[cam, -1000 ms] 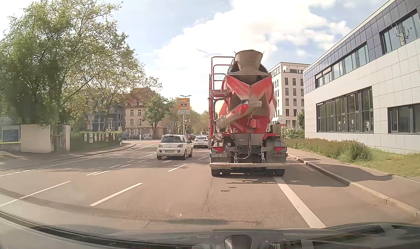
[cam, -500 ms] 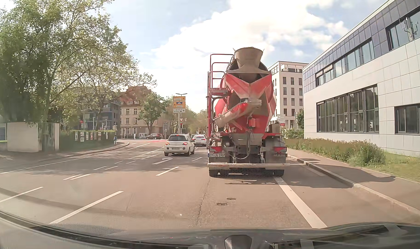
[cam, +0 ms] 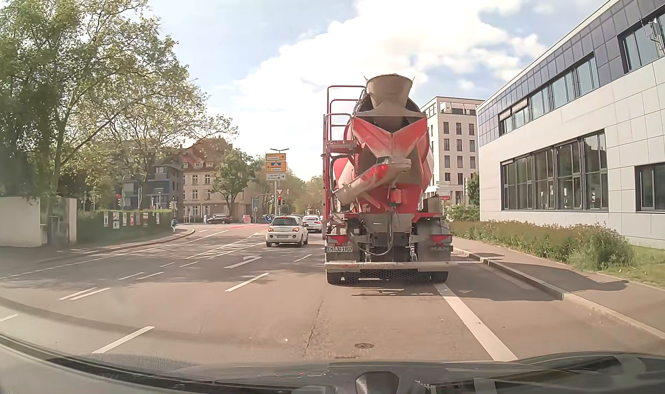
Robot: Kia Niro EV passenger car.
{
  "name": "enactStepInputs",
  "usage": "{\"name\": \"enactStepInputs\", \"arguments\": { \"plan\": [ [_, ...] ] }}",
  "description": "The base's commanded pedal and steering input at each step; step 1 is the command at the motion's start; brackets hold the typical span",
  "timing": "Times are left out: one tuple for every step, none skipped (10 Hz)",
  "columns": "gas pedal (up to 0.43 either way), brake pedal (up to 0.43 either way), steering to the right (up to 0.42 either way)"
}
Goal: Follow the waypoints while adhering to traffic rules and regulations
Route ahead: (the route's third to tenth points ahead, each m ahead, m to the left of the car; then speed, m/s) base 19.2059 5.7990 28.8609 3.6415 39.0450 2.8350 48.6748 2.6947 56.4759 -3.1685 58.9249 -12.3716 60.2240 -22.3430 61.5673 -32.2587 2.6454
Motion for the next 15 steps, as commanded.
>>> {"name": "enactStepInputs", "arguments": {
  "plan": [
    [0.000, 0.055, 0.034],
    [0.000, 0.061, 0.035],
    [0.000, 0.073, 0.035],
    [0.000, 0.073, 0.031],
    [0.000, 0.073, 0.031],
    [0.000, 0.079, 0.034],
    [0.000, 0.073, 0.035],
    [0.000, 0.073, 0.038],
    [0.000, 0.073, 0.040],
    [0.000, 0.073, 0.040],
    [0.000, 0.079, 0.040],
    [0.000, 0.079, 0.040],
    [0.000, 0.079, 0.040],
    [0.000, 0.079, 0.039],
    [0.000, 0.079, 0.038]
  ]
}}
